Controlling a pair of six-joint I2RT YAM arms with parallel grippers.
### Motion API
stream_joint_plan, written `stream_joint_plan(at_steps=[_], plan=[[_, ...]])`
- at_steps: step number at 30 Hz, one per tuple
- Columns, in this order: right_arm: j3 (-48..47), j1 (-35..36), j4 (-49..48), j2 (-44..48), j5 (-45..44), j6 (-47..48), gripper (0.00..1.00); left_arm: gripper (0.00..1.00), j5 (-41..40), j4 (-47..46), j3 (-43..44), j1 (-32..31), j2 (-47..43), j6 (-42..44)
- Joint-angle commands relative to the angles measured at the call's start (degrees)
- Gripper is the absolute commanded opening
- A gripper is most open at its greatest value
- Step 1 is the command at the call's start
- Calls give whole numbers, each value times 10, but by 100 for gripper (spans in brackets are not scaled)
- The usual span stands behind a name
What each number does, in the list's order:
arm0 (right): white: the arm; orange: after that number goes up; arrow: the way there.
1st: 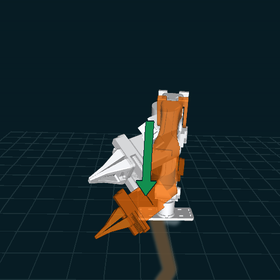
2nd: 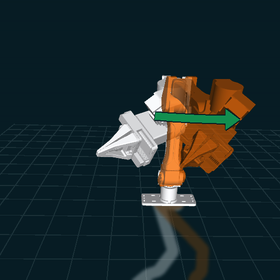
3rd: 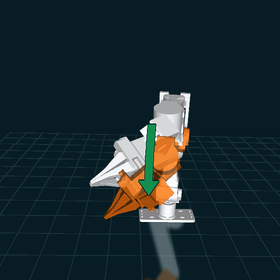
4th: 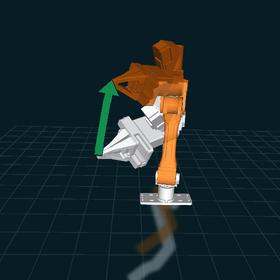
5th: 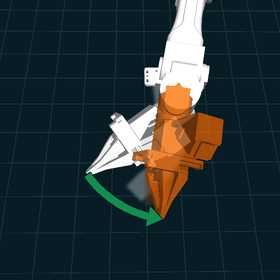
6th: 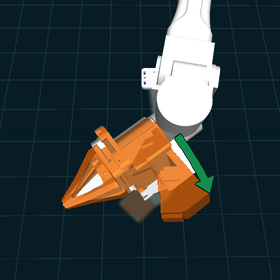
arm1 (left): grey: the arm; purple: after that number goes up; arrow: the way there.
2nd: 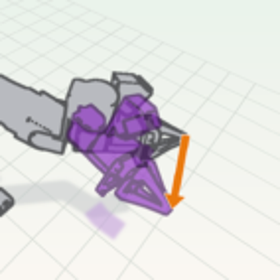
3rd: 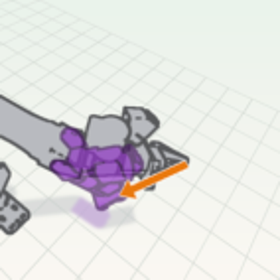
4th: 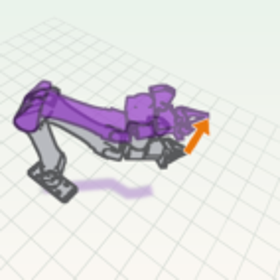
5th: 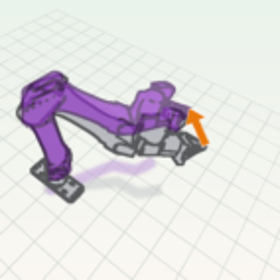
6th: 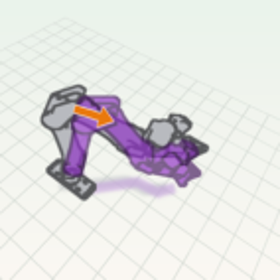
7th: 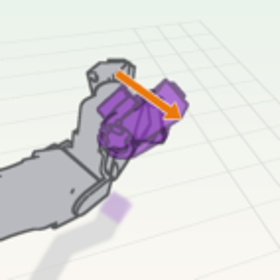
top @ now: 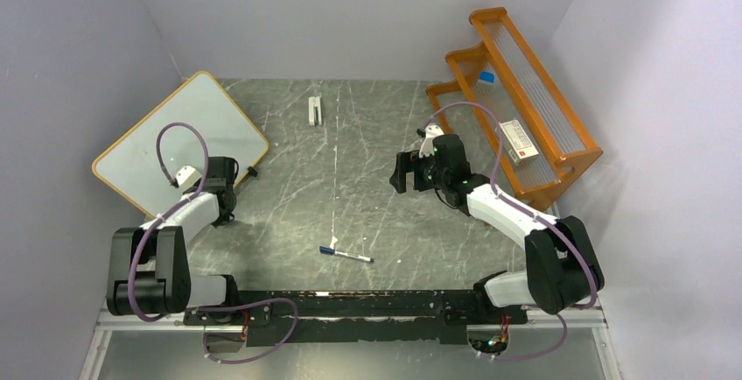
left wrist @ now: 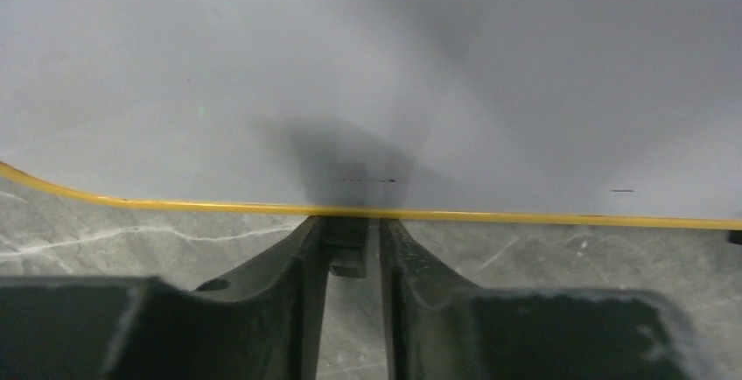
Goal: Write a sentence on the whiteboard
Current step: Move the whiteboard to the center of the board.
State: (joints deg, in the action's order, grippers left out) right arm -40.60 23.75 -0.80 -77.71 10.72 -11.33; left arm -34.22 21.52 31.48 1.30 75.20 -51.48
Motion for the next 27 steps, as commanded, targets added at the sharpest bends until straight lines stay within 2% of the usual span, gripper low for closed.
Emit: stream_joint_plan(at_steps=[1,4,5,9,14,19,27], plan=[[-11,3,0,-3,-10,9,100,24,18,-35,3,11,12,9],[-13,2,0,-5,-9,9,100,7,22,-38,-1,11,5,22],[-12,3,-2,-6,-10,9,100,5,24,-38,-2,10,1,25],[-13,2,0,-5,-13,9,100,5,48,-36,2,-1,-8,38],[-11,3,0,-3,-18,10,100,5,66,-14,3,-45,-35,41],[-8,2,3,4,-20,10,100,5,105,-20,-27,-74,-76,30],[-4,4,3,9,-32,8,100,5,108,-31,-38,-193,-75,-19]])
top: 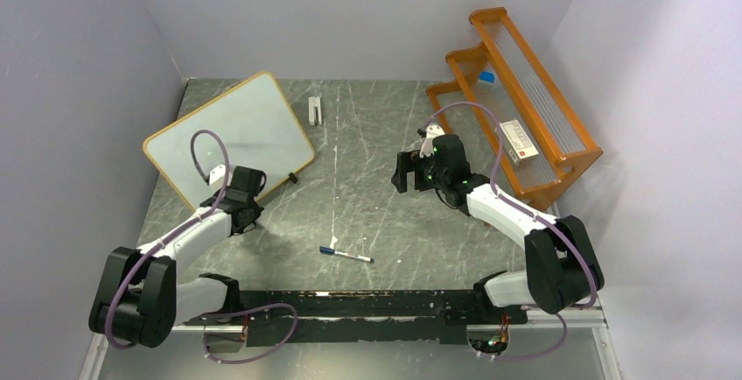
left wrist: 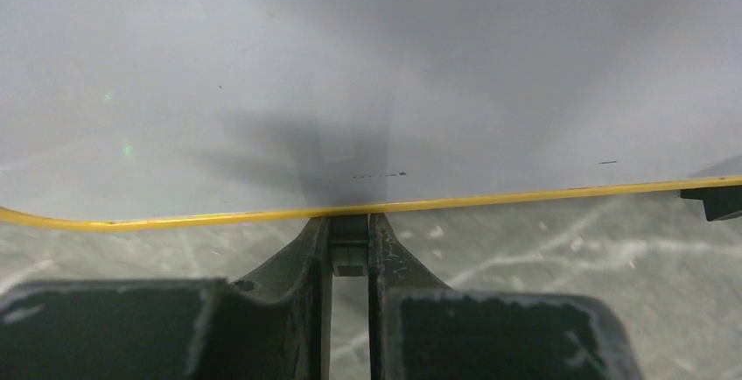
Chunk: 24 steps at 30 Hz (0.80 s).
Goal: Write a sentence on the whiteboard
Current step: Move the whiteboard to the center of the board.
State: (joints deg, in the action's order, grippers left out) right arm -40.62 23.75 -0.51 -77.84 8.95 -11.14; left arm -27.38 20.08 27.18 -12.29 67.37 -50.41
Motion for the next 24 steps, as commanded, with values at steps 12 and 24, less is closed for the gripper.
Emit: stream_joint_plan(at_steps=[12,24], plan=[[19,15,19,57,-42,-6,100,5,-17,-34,57,-284,80,-134],[38,18,53,171,-84,-39,100,5,-50,-4,159,-434,215,-232]])
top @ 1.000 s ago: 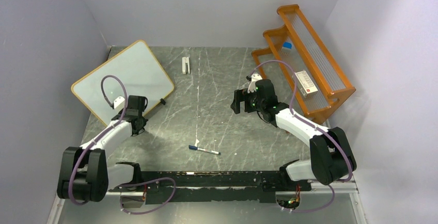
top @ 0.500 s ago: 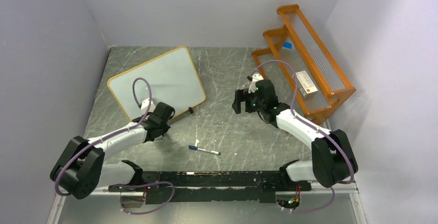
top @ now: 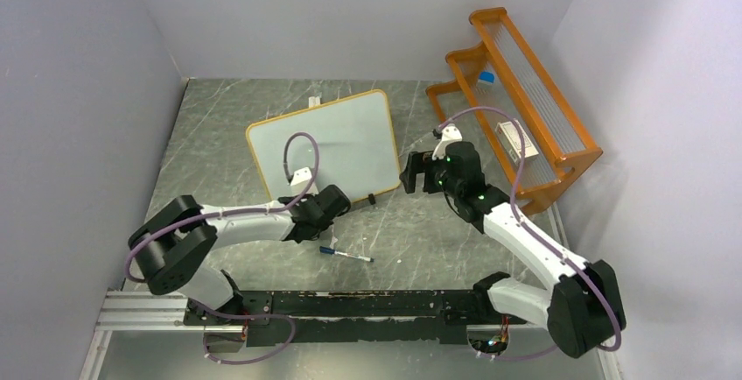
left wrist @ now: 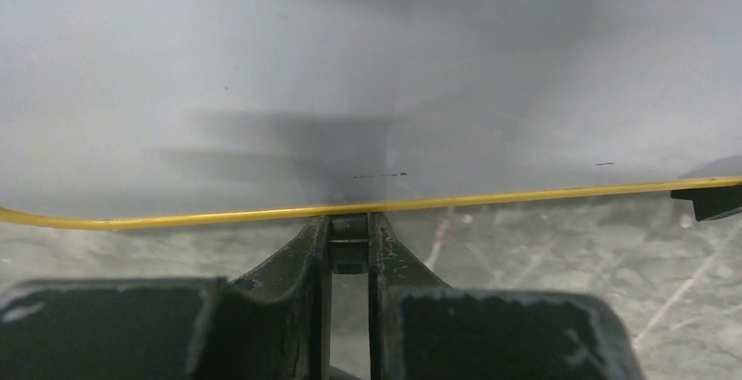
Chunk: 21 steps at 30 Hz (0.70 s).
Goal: Write a sentence on the whiteboard
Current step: Move the whiteboard to the center of the board.
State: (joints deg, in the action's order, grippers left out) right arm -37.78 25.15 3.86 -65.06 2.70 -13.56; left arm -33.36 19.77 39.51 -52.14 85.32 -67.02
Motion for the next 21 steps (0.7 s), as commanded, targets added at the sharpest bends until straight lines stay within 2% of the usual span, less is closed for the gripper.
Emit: stream_joint_plan(at_steps=[1,11,21], plan=[[9,4,13,53,-24,-16,100,5,9,5,43,-44,46,-78],[13,4,37,116,-47,-19,100,5,6,27,91,-106,111,-146],[14,3,38,121,-31,-19,100,30,-4,77,108,-117,71,-143]])
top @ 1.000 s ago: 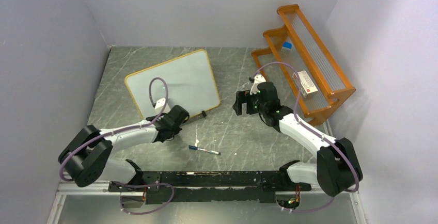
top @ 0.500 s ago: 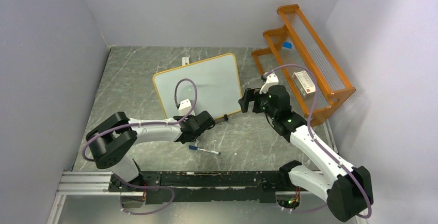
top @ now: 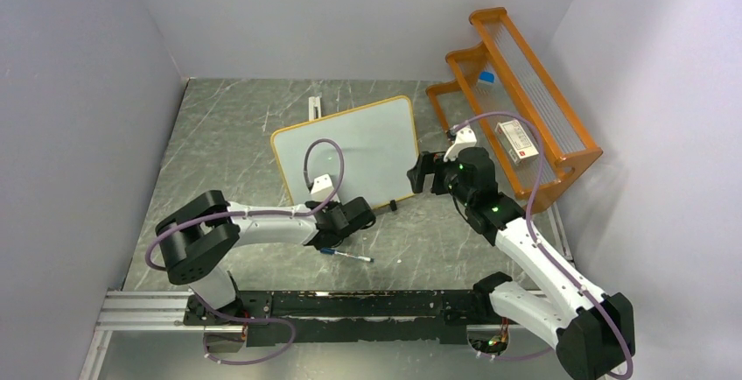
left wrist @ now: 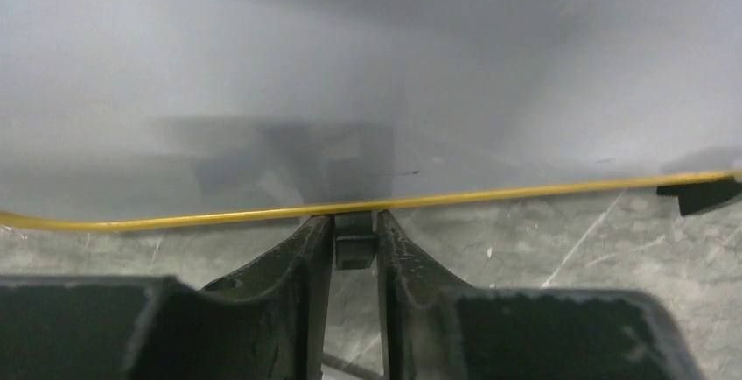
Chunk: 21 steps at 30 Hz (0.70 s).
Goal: Write a sentence on the whiteboard
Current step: Move the whiteboard to the center of the board, then pick up the whiteboard marker from the center of the board.
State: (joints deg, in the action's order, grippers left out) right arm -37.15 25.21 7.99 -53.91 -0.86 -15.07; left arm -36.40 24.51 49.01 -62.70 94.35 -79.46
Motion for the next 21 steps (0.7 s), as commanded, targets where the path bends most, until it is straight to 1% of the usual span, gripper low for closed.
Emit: stream_joint_plan(at_steps=[1,4,8,11,13,16,17,18,21], plan=[[8,3,-5,10,6,-5,100,33,22,36,18,-11,-23,-18],[8,3,-9,12,20,-3,100,40,14,45,30,-13,-32,-5],[6,4,-6,23,39,-4,100,52,17,51,36,-19,-55,6],[16,3,-31,49,43,-45,100,61,18,54,34,-24,-89,28],[23,2,-45,75,65,-68,100,67,16,60,29,-23,-117,44],[39,2,-64,110,111,-52,100,74,10,73,23,-23,-161,91],[50,2,-76,118,130,-62,100,76,8,78,21,-23,-174,109],[54,2,-91,119,157,-53,100,78,8,79,19,-23,-189,131],[44,3,-56,89,183,-26,100,84,14,89,12,-24,-230,180]])
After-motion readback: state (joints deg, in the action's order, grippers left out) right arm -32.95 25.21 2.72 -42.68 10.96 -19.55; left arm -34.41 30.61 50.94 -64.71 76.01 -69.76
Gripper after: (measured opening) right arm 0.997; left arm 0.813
